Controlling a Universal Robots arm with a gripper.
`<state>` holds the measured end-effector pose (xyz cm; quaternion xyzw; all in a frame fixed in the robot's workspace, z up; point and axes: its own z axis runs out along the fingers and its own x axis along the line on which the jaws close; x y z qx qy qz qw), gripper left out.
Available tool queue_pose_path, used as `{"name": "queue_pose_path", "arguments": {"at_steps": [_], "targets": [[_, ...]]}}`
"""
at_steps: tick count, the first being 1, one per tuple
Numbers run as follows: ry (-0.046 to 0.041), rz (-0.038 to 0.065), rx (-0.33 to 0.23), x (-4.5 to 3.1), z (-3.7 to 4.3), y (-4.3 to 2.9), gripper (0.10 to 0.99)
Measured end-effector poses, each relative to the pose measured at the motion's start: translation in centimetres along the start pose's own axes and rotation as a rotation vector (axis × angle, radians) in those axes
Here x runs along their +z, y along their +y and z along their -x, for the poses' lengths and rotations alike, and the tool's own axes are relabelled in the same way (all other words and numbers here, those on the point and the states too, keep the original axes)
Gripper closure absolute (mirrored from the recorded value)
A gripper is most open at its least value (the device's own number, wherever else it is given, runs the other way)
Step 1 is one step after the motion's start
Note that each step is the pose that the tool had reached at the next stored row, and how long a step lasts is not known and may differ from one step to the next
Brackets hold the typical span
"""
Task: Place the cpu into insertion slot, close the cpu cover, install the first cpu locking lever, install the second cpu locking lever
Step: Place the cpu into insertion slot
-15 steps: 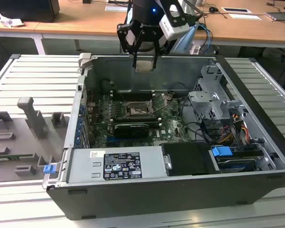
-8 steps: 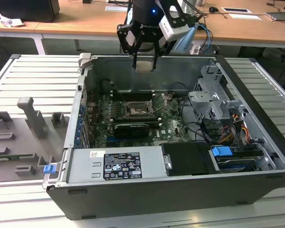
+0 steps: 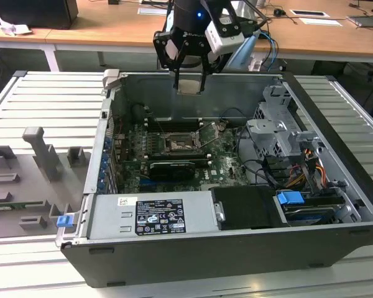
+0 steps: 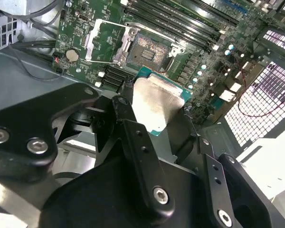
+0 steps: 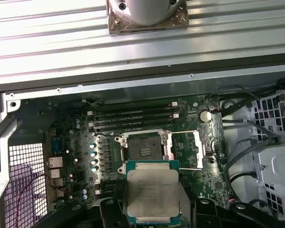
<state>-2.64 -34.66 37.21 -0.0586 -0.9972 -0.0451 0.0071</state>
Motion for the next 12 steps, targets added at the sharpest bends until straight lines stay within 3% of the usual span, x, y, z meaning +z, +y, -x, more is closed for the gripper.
{"name": "queue_pose_path", "arguments": {"at_steps": [12], "targets": [[-0.0069,0.002,0.077,0.03,0.00,0.00,0.557]]}}
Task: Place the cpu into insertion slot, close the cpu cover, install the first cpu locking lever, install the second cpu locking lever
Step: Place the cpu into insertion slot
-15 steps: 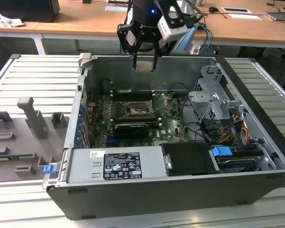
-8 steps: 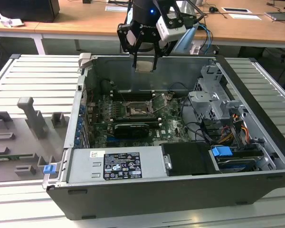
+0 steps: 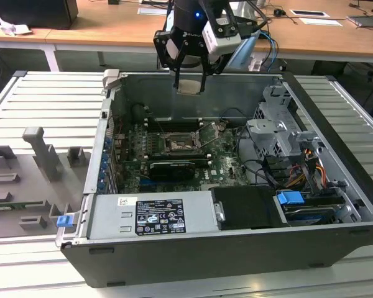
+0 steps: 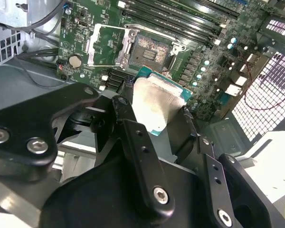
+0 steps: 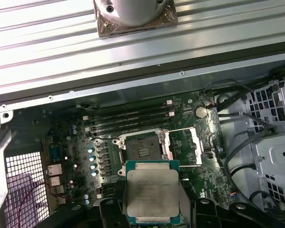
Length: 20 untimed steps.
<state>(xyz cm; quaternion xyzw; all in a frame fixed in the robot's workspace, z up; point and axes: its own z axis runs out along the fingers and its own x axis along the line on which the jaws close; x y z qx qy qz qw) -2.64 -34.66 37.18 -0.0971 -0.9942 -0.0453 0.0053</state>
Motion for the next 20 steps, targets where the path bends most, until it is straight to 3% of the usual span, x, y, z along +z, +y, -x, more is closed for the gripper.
{"name": "queue_pose_path", "arguments": {"at_steps": [20], "targets": [[-0.0102,0.002,0.114,0.05,0.00,-0.01,0.557]]}}
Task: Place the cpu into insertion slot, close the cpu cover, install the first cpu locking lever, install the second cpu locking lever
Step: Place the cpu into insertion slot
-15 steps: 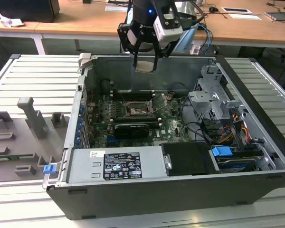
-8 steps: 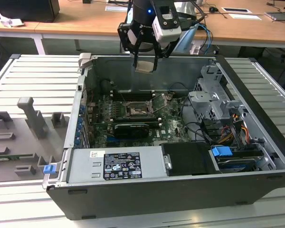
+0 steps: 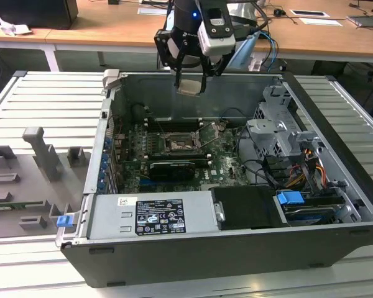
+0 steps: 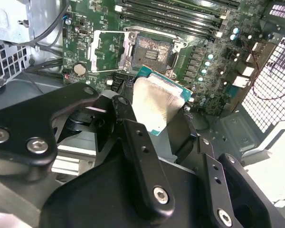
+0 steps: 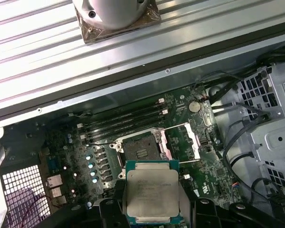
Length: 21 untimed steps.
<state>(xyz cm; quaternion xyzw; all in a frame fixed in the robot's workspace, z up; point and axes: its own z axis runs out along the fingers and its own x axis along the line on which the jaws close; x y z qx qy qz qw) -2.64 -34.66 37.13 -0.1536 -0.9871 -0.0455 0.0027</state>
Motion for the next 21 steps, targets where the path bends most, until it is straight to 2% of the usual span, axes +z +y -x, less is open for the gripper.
{"name": "queue_pose_path", "arguments": {"at_steps": [5,12,15,21], "targets": [[-0.0031,0.000,0.033,0.04,0.00,0.00,0.557],[-0.0169,0.003,0.187,0.20,0.00,-0.02,0.557],[-0.0185,0.004,0.205,0.29,0.01,-0.02,0.557],[-0.0189,0.003,0.208,0.64,0.01,-0.06,0.557]]}}
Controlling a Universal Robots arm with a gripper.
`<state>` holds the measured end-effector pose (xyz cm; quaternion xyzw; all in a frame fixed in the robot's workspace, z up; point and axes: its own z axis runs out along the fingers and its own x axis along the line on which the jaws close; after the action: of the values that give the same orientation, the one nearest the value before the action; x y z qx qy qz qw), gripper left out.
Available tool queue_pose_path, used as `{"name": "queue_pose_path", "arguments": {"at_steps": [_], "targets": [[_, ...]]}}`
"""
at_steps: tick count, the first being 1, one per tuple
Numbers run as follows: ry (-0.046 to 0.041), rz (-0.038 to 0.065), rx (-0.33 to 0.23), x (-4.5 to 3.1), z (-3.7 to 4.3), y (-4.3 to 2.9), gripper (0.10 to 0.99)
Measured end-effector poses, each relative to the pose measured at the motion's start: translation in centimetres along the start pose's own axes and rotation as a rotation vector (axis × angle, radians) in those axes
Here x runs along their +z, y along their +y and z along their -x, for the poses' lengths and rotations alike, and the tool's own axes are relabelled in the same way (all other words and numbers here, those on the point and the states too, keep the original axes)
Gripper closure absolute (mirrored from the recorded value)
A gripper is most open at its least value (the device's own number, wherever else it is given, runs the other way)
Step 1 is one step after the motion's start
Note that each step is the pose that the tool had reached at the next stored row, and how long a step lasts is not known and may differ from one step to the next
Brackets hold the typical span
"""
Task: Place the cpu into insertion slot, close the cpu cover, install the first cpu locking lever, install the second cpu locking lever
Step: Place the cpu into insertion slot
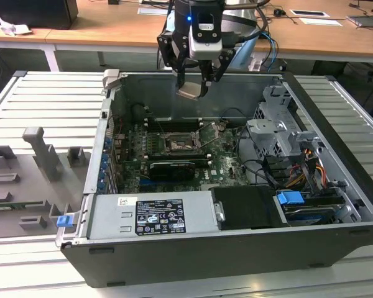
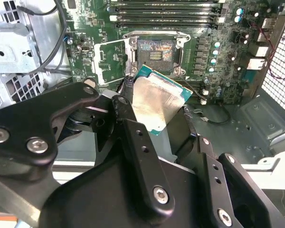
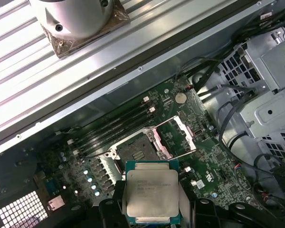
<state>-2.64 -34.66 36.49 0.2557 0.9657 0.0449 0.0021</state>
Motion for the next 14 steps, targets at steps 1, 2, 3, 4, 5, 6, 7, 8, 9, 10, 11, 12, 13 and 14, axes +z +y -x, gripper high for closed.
{"name": "queue_pose_path", "arguments": {"at_steps": [1,2,3,4,5,6,7,8,9,10,11,12,13,14], "targets": [[-0.0001,0.000,0.001,0.01,0.00,0.00,0.557],[-0.0004,0.000,0.004,0.02,0.00,0.00,0.557],[-0.0005,0.000,0.006,0.02,0.00,0.00,0.557],[-0.0008,0.000,0.009,0.02,0.00,0.00,0.557],[-0.0013,0.000,0.014,0.03,0.00,0.00,0.557],[-0.0016,0.000,0.017,0.03,0.00,0.00,0.557],[-0.0019,0.000,0.020,0.04,0.00,0.00,0.557],[-0.0024,0.000,0.025,0.04,0.00,0.00,0.557],[-0.0029,0.001,0.030,0.04,0.00,0.00,0.557],[-0.0034,0.000,0.037,0.04,0.00,0.00,0.557],[-0.0038,0.001,0.042,0.04,0.00,0.00,0.557],[-0.0042,0.001,0.045,0.04,0.00,0.00,0.557],[-0.0049,0.001,0.051,0.05,0.00,0.00,0.557],[-0.0056,0.001,0.059,0.06,0.00,0.00,0.557]]}}
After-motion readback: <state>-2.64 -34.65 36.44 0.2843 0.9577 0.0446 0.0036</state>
